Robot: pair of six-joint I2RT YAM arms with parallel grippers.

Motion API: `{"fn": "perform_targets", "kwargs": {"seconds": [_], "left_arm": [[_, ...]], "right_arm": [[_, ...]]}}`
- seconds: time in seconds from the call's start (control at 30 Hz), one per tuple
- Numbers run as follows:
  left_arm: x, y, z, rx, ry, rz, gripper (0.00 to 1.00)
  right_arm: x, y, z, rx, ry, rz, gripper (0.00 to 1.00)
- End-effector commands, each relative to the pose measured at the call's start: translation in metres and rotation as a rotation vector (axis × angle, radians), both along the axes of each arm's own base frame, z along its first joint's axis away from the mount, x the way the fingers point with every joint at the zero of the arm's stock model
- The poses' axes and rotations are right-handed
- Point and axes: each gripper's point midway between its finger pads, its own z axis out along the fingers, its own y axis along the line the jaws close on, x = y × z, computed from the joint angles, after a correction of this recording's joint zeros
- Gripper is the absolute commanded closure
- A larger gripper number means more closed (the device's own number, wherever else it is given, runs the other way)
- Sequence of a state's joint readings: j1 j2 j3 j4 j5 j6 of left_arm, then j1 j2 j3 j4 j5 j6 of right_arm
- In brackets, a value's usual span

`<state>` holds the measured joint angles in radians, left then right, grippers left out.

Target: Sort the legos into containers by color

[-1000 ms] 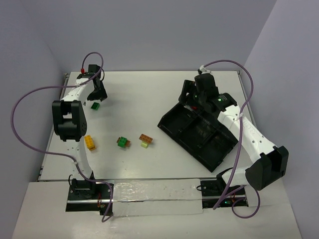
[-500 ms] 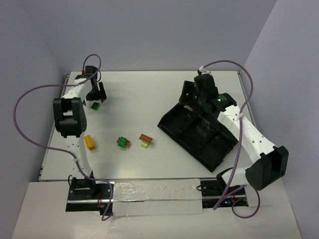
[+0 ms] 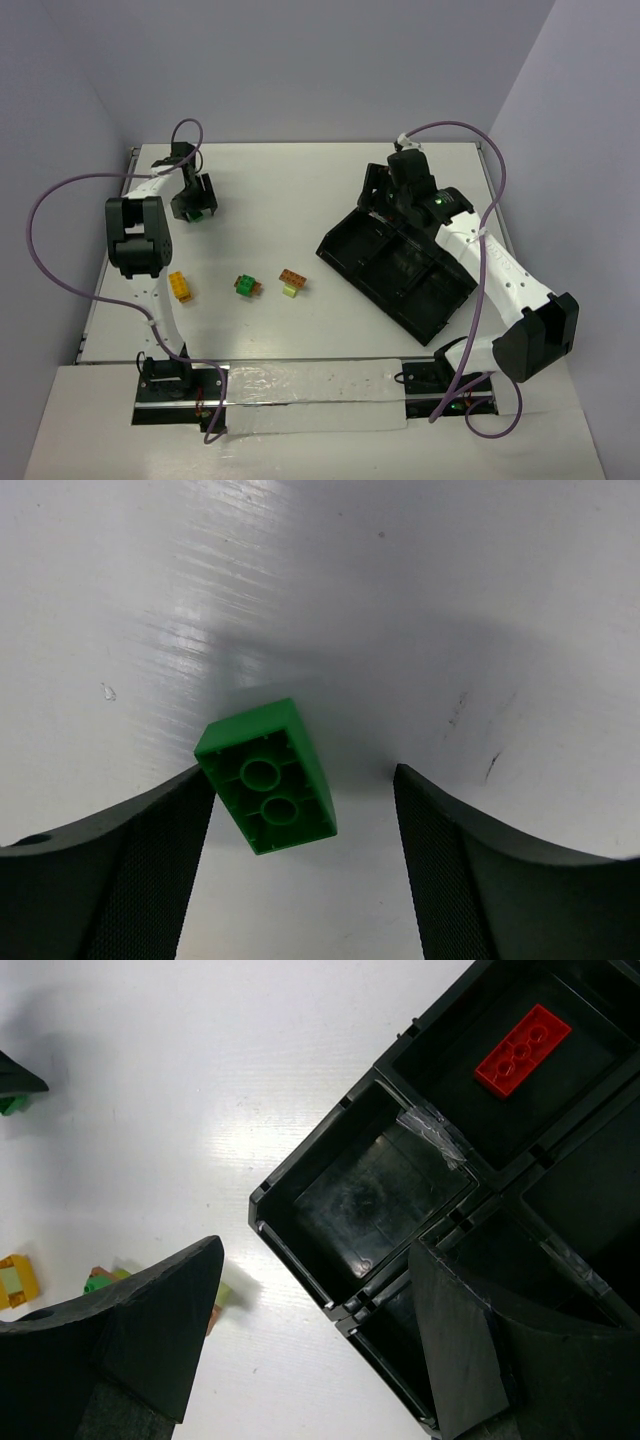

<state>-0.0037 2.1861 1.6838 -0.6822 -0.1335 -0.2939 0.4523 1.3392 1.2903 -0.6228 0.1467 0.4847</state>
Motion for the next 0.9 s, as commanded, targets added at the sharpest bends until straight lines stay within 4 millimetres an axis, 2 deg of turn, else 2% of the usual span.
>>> {"fn": "perform_targets", "kwargs": {"seconds": [0.0, 0.07, 0.17, 0.23, 0.27, 0.33, 0.4, 0.5, 0.57, 0.63, 0.7, 0.8, 0.83, 0.87], "left_arm": [[0.002, -0.004, 0.008, -0.022, -0.041, 0.014, 0.24], [0.003, -0.003, 0.007, -0.014, -0.038, 0.021, 0.32], [0.006, 0.0, 0.009, 0.006, -0.041, 0.036, 0.52], [0.008, 0.002, 0.01, 0.012, -0.042, 0.041, 0.61], [0.01, 0.003, 0.013, 0.016, -0.045, 0.043, 0.7], [0.012, 0.003, 0.019, 0.021, -0.053, 0.045, 0.96], [0.012, 0.001, 0.029, 0.019, -0.057, 0.038, 1.0], [0.017, -0.014, 0.063, 0.0, -0.113, -0.012, 1.0], [0.019, -0.047, 0.099, -0.046, -0.184, -0.088, 1.0], [0.018, -0.096, 0.134, -0.13, -0.255, -0.209, 1.0], [0.016, -0.136, 0.162, -0.215, -0.305, -0.28, 1.0], [-0.002, -0.214, 0.186, -0.298, -0.325, -0.423, 1.0], [-0.005, -0.224, 0.193, -0.305, -0.334, -0.442, 1.0], [-0.014, -0.246, 0.196, -0.314, -0.331, -0.485, 1.0]], "right_arm": [[0.001, 0.001, 0.003, -0.011, -0.012, -0.001, 0.18], [0.001, 0.0, 0.004, -0.014, -0.015, -0.001, 0.18], [0.0, 0.0, 0.004, -0.017, -0.014, -0.003, 0.18], [0.0, 0.0, 0.003, -0.018, -0.01, -0.001, 0.18], [-0.001, 0.0, 0.002, -0.019, -0.008, 0.0, 0.18], [-0.001, 0.0, 0.001, -0.02, -0.005, -0.001, 0.18], [0.0, 0.0, 0.001, -0.019, -0.004, -0.003, 0.18], [0.0, -0.002, 0.003, -0.018, -0.012, -0.017, 0.18], [0.0, -0.004, 0.009, -0.009, -0.034, -0.032, 0.18], [0.001, -0.008, 0.017, -0.001, -0.061, -0.055, 0.18], [0.001, -0.01, 0.022, 0.016, -0.077, -0.086, 0.18], [-0.001, -0.023, 0.032, 0.027, -0.121, -0.157, 0.18], [-0.003, -0.027, 0.038, 0.027, -0.14, -0.169, 0.18], [-0.005, -0.045, 0.049, -0.004, -0.178, -0.236, 0.18]]}}
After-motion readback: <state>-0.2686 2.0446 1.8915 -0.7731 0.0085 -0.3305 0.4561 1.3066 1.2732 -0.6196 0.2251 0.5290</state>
